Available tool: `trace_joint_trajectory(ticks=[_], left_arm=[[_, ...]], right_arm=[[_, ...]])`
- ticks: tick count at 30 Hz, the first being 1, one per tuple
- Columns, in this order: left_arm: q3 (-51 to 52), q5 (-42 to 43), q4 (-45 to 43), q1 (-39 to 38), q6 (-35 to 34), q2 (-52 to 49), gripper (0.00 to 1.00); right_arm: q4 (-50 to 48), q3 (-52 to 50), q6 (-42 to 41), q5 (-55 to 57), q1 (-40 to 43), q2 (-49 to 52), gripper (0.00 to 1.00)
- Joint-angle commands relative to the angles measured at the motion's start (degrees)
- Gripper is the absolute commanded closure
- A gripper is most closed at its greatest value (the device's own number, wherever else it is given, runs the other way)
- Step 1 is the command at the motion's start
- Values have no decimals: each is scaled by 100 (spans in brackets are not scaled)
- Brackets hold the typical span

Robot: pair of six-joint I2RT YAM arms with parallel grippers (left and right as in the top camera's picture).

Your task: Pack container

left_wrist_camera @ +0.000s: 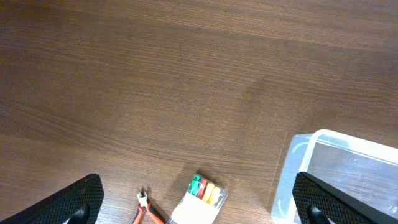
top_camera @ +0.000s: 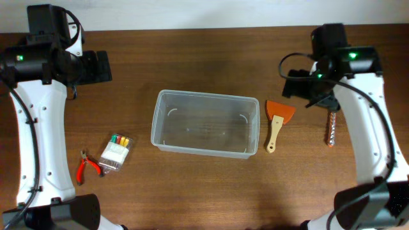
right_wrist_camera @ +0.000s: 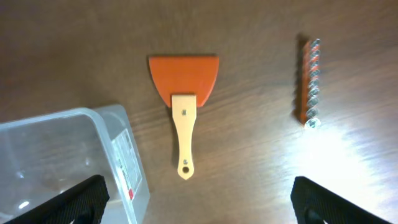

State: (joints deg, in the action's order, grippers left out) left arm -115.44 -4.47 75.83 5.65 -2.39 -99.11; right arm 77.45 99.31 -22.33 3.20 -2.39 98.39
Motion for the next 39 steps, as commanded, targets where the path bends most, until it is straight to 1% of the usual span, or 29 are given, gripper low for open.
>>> trace_joint_trajectory(ticks=[1, 10, 19, 27, 36, 39], left_arm=[[24, 63, -15, 13, 11, -42, 1], [24, 63, -11, 13, 11, -42, 1], [22, 66, 2, 13, 9, -42, 1], [22, 66, 7, 13, 9, -42, 1], [22, 66, 9, 13, 9, -42, 1], [22, 66, 7, 13, 9, -42, 1]], right_arm=[[-323, -651, -219, -214, 13, 249, 5], [-1523, -2208, -216, -393, 13, 326, 5], [-2796, -3060, -63, -391, 11, 332, 4], [-3193, -3392, -24, -387, 11, 337, 4], [-3582, -3794, 632, -385, 13, 337, 4], [-3606, -3829, 984, -387, 13, 352, 4]])
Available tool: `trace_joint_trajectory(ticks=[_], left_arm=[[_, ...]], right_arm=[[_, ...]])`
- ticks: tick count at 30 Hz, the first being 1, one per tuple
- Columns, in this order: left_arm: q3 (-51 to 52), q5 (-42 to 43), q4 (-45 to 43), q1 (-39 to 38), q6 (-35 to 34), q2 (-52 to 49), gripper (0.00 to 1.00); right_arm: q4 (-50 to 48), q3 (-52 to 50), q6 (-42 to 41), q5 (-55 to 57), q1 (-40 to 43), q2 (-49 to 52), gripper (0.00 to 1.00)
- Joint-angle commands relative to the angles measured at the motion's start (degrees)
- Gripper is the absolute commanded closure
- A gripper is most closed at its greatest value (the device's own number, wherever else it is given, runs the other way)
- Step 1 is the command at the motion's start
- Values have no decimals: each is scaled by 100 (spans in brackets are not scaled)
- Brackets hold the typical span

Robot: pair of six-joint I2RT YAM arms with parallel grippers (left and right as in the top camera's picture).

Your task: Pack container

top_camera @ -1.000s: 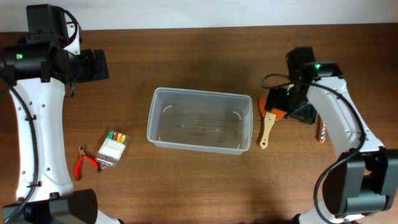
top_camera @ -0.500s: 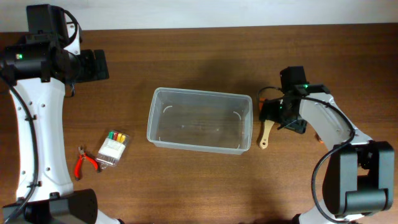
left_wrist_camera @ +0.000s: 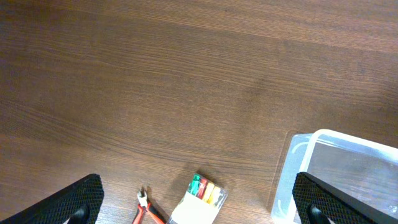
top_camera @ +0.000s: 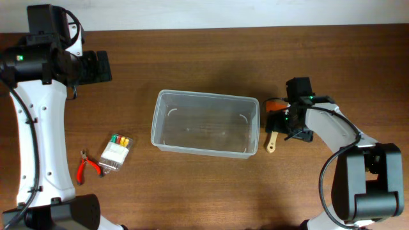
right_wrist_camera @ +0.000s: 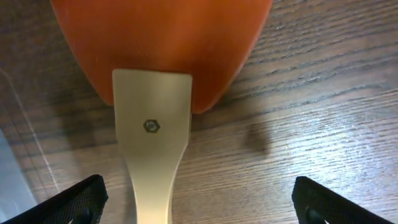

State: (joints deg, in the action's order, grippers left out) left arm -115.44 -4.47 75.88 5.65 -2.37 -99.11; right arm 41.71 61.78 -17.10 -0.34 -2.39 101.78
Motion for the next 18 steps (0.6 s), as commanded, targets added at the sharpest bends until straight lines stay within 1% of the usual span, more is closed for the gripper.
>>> trace_joint_trajectory(ticks=[1, 3, 9, 13, 16, 18], left_arm=[[24, 66, 4, 13, 7, -42, 1], [22, 66, 4, 13, 7, -42, 1], [22, 66, 4, 13, 7, -42, 1], [22, 66, 4, 13, 7, -42, 1], [24, 66, 4, 13, 7, -42, 1], [22, 66, 4, 13, 7, -42, 1]], right_arm=[[-35, -76, 516, -28, 13, 31, 4], [-44, -76, 640, -28, 13, 114, 5], [-42, -76, 636, -9, 13, 717, 5], [-44, -76, 614, -11, 13, 929, 6], [-42, -76, 612, -13, 11, 946, 12], [-42, -76, 605, -66, 13, 946, 24]])
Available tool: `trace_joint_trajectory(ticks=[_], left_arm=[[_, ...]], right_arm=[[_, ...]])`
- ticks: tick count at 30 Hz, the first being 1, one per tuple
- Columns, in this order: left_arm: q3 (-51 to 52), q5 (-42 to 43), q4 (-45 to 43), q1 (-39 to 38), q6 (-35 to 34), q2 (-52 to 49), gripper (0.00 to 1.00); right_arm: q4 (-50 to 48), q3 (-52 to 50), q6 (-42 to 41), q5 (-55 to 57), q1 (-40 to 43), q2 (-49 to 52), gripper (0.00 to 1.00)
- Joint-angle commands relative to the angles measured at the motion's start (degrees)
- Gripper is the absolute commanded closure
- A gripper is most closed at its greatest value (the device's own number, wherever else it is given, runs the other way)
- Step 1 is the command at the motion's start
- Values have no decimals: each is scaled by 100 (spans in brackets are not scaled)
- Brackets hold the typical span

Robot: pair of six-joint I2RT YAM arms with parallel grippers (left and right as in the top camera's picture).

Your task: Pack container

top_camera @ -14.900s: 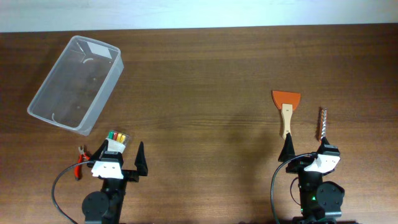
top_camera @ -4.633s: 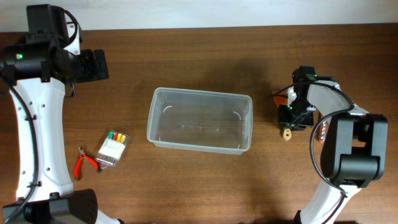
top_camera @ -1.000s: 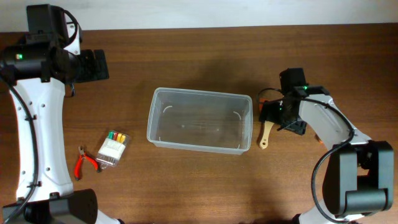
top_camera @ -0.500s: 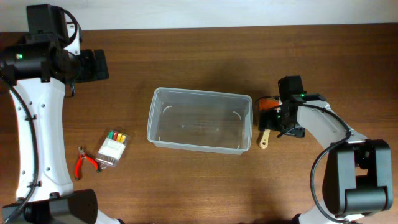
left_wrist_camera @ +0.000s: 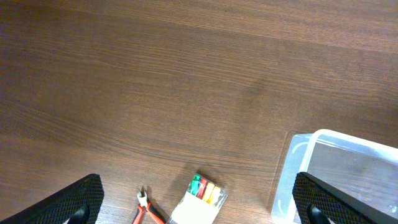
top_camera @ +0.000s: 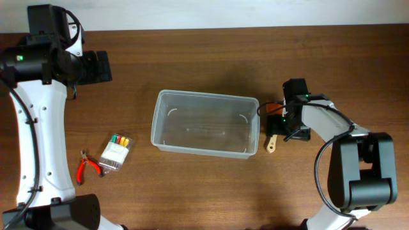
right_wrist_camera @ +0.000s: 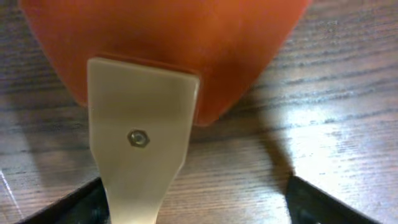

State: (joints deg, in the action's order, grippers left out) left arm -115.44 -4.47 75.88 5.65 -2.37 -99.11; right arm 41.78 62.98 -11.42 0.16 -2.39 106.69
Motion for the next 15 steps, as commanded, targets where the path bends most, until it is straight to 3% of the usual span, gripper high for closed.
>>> trace_joint_trajectory(ticks=[1, 4, 15], left_arm=[[24, 66, 2, 13, 7, -42, 1], [24, 66, 2, 13, 7, -42, 1], [24, 66, 2, 13, 7, -42, 1]], right_arm=[[-48, -197, 22, -127, 13, 455, 29], [-46, -197, 22, -129, 13, 455, 48], [-42, -197, 22, -129, 13, 455, 73]])
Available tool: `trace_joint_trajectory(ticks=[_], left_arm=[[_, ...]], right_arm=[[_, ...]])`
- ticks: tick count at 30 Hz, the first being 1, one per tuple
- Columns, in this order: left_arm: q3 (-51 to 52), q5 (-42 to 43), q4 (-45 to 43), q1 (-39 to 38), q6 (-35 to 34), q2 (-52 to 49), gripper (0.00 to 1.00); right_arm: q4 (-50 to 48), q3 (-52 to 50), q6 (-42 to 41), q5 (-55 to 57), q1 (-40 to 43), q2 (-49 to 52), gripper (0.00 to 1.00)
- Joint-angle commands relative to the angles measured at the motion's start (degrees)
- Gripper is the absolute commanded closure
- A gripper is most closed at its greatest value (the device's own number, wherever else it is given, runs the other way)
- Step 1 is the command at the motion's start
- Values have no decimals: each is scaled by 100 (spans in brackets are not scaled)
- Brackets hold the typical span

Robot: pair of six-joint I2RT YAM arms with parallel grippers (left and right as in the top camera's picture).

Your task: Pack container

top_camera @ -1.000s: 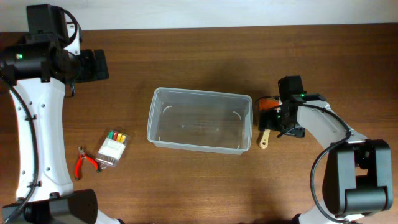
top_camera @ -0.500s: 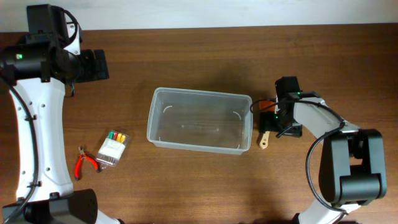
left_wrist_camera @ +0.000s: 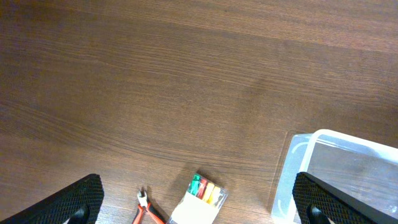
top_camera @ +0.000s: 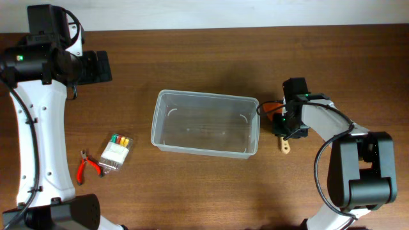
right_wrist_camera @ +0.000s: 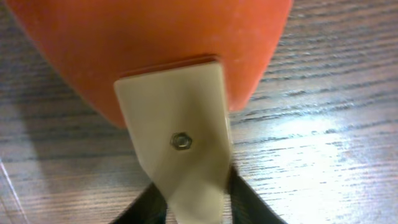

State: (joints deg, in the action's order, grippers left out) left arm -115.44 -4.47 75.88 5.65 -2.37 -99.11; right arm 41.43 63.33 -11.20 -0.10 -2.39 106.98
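The clear plastic container [top_camera: 208,94] stands mid-table with nothing in it. Just right of it lies the scraper, with an orange blade [right_wrist_camera: 155,43] and a pale wooden handle [right_wrist_camera: 180,155]. My right gripper [top_camera: 287,125] is shut on that handle; its dark fingers [right_wrist_camera: 152,202] press it from both sides. The handle's end [top_camera: 285,146] sticks out below the gripper. My left gripper [top_camera: 96,66] hangs open high over the far left, nothing between its fingers [left_wrist_camera: 78,199].
A pack of coloured markers [top_camera: 116,152] and red-handled pliers [top_camera: 88,167] lie on the wood left of the container. The markers [left_wrist_camera: 202,198] and pliers [left_wrist_camera: 149,213] also show low in the left wrist view, with the container's corner [left_wrist_camera: 298,149] at its right.
My right gripper has shut on the scraper's handle. The handle has swung from pointing lower left to pointing slightly lower right. The left arm has not moved.
First my right gripper was open, high above the scraper and a strip of screws to its right. Then it was low over the scraper with its fingers wide apart either side of the handle. It now grips the handle; the left arm stayed still.
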Motion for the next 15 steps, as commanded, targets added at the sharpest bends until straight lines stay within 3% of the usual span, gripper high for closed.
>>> trace_joint_trajectory(ticks=[1, 10, 15], left_arm=[[24, 66, 2, 13, 7, -42, 1], [22, 66, 2, 13, 7, -42, 1], [22, 66, 2, 13, 7, -42, 1]], right_arm=[[-7, -232, 0, -103, 13, 426, 74], [9, -232, 2, -101, 13, 426, 75], [9, -232, 2, -101, 13, 426, 81]])
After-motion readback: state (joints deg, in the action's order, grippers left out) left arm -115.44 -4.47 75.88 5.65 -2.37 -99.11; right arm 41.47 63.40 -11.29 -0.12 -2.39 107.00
